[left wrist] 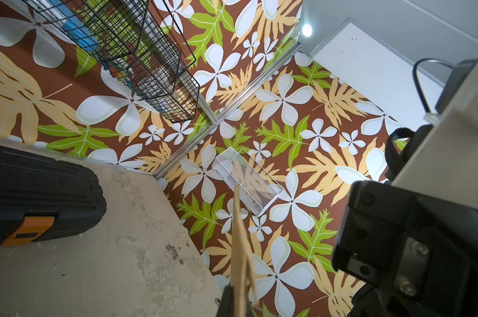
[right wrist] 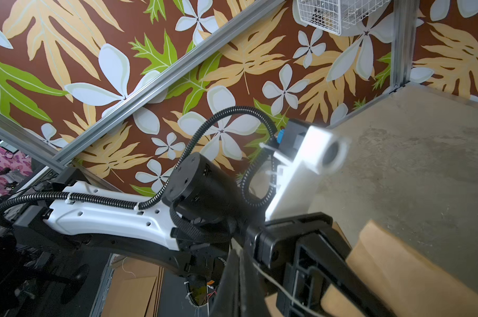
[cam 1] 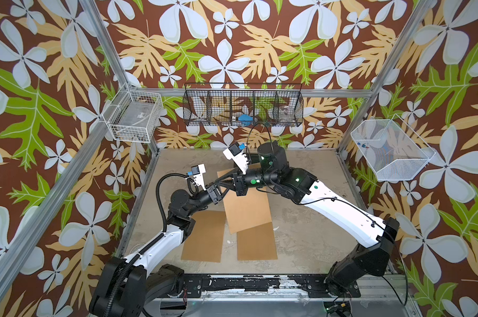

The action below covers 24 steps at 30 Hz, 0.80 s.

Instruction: Open the file bag

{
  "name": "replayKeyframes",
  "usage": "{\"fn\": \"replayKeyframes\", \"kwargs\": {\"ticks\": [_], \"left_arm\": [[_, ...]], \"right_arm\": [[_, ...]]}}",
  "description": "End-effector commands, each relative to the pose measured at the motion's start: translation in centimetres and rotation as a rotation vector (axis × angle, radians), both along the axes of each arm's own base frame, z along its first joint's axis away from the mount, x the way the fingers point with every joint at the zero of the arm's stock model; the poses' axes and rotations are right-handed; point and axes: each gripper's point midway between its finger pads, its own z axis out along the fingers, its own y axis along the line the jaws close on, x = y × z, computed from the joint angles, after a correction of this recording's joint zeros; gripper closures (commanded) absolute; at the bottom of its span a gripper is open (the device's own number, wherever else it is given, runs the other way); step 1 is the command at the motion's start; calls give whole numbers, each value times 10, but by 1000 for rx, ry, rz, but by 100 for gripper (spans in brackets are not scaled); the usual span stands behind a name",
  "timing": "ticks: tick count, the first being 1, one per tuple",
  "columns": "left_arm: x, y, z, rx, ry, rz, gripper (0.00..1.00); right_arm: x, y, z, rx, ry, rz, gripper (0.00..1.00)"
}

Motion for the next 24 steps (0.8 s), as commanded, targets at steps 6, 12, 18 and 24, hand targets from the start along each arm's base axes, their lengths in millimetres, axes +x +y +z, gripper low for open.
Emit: {"fn": "replayKeyframes", "kwargs": {"ticks": [6,12,18,24], "left_arm": [[6,1,22,-13,-59,25,100],[11,4,33,-6,-81,49,100],[15,8,44,-14,-97,74,100],[17,12,52,-24,-107,93,100]], "right_arm": [[-5,-42,-24,-39,2,-147,100],[-9,-74,-47,-68,46,-213,100],[-7,-100,-71,-92,88,-269,100],[-3,-118,-88,-108,117,-312,100]]}}
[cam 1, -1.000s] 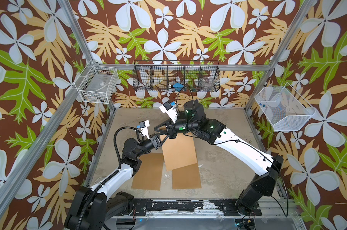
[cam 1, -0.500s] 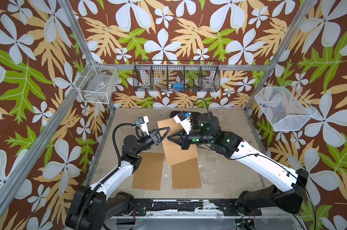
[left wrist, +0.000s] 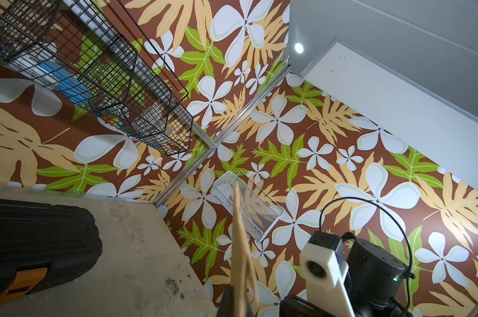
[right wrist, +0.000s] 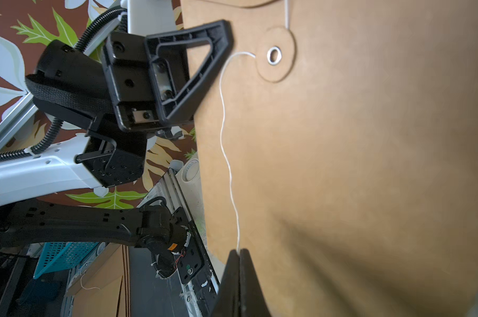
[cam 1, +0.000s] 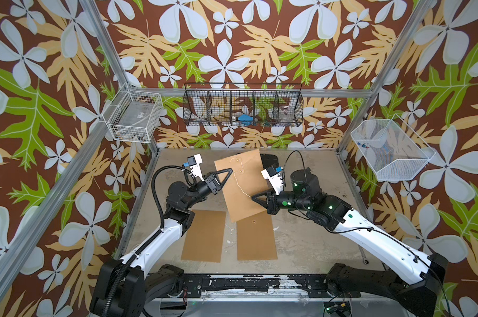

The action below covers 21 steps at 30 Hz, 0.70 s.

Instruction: Open the file bag

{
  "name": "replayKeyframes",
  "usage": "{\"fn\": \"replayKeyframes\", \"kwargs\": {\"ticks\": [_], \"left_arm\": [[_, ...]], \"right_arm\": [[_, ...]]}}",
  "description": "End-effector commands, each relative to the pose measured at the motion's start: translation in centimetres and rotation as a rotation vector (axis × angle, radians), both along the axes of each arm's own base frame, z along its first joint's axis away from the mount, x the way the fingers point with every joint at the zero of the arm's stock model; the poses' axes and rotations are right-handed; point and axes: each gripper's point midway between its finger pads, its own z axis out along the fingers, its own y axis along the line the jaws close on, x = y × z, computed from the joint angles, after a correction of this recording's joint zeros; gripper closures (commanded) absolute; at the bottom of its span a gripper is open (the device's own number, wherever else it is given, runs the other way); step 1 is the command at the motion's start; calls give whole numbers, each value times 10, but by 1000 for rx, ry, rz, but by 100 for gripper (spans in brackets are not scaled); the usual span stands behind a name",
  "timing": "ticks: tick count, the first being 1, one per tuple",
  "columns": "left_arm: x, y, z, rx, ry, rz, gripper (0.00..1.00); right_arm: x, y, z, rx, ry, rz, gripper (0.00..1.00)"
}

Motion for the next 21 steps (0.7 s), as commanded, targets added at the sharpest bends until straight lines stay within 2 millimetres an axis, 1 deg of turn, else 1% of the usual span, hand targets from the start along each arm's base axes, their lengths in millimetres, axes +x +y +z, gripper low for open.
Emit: {"fn": "replayKeyframes", "kwargs": {"ticks": [1,5,11,21], "left_arm": [[0,4,10,-7,-38,24,100],[3,6,7,-3,-31,33,100],[3,7,4,-9,-25,32,100],[-1,9,1,-9,-23,26,100]], "right_arm": [[4,-7,-4,4,1,-26,100],[8,-17,-15,-2,21,-54,100],[18,-33,-22,-20,26,-100,100],[38,-63,-20,-28,15,-175,100]]}}
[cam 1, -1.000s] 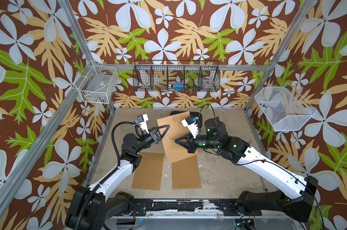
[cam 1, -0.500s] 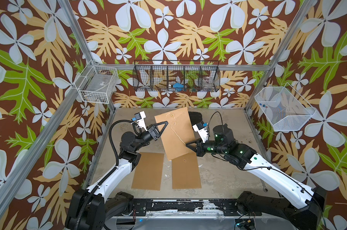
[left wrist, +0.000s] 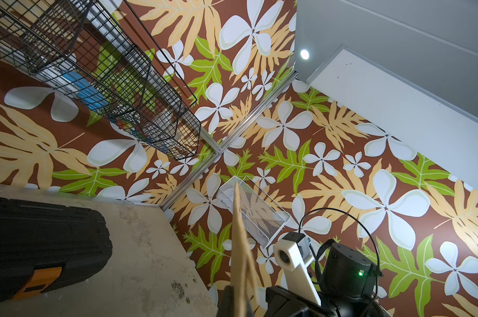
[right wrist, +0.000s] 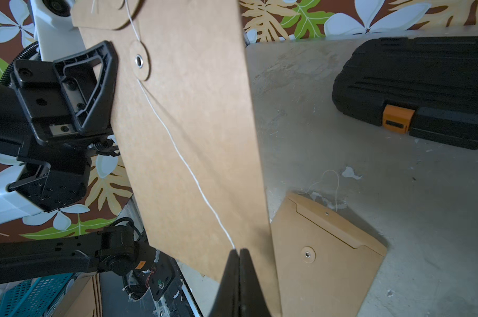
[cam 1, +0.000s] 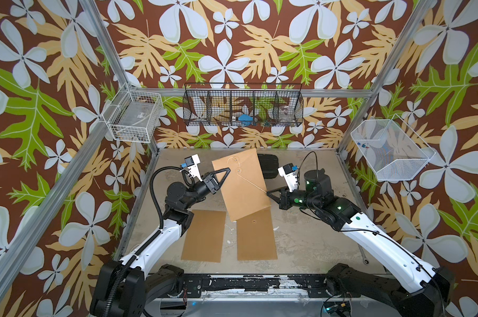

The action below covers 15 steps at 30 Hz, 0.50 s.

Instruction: Open the file bag

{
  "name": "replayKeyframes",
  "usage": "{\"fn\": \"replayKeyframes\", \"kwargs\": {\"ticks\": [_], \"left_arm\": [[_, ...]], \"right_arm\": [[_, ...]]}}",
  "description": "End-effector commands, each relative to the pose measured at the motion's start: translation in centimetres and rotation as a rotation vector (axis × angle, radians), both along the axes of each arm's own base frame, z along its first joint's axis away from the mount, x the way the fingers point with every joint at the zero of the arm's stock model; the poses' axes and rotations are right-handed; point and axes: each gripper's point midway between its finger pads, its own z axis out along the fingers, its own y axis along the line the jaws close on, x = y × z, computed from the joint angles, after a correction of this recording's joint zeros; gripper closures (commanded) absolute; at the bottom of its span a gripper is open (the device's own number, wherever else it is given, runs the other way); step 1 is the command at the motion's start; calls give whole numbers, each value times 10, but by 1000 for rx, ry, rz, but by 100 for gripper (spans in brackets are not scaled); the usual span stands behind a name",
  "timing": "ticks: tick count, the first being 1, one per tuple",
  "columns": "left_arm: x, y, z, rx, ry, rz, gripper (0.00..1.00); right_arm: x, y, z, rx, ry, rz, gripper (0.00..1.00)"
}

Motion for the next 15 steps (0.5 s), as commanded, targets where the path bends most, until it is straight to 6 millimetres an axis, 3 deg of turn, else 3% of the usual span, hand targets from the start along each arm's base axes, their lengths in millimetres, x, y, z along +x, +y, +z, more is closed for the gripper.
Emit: {"fn": "replayKeyframes", "kwargs": {"ticks": [1,15], "left_arm": [[-5,2,6,-8,-37,-4,100],[-10,2,0,-4,-28,-15,100]], "right_arm": [[3,-5,4,-5,-18,3,100],[21,-32,13,-7,-38,-62,100]]}}
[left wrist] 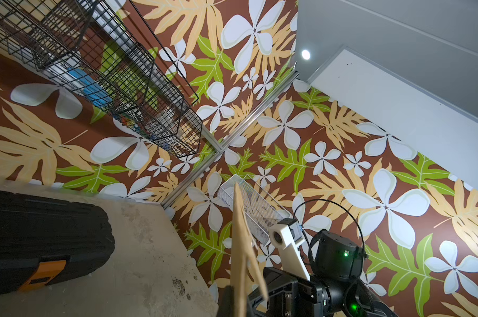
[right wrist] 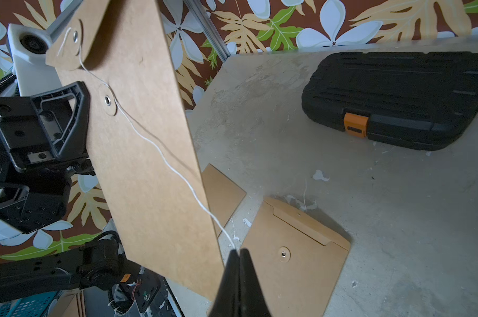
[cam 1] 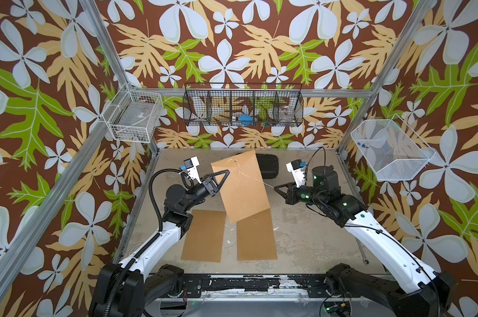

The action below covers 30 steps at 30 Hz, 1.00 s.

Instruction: Open the file bag

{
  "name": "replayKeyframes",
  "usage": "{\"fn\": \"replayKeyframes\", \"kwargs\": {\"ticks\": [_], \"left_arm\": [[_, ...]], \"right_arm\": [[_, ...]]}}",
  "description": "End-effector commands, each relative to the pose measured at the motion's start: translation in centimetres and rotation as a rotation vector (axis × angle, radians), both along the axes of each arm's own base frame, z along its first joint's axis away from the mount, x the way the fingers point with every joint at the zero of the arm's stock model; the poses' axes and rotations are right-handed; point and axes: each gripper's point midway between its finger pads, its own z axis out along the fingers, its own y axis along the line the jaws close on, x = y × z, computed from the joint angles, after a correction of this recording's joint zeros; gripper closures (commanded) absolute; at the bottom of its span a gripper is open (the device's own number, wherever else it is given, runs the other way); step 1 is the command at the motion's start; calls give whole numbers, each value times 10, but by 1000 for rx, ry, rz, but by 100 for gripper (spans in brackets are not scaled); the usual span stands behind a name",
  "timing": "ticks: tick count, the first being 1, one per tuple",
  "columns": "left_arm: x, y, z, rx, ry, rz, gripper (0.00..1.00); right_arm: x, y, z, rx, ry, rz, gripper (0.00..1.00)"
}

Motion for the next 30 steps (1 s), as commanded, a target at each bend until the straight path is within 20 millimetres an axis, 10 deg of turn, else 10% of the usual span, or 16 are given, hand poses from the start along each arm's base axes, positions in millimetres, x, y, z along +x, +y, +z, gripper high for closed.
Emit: {"fn": "replayKeyframes", "kwargs": {"ticks": [1,17,23,30], "left_arm": [[-5,0,5,-5,-35,-14,100],[-15,-8,-21,95,-30,-64,100],[-17,-10,-16,120,-62,-81,100],[-17,-11,-12,158,-94,-76,100]], "right_arm": [[3,-4,12,10,-35,1,100],[13,-3,46,3,-101,26,100],[15,-18,52,-51,-144,-32,65],[18,-54,59,-39,-159,-113,50]]}}
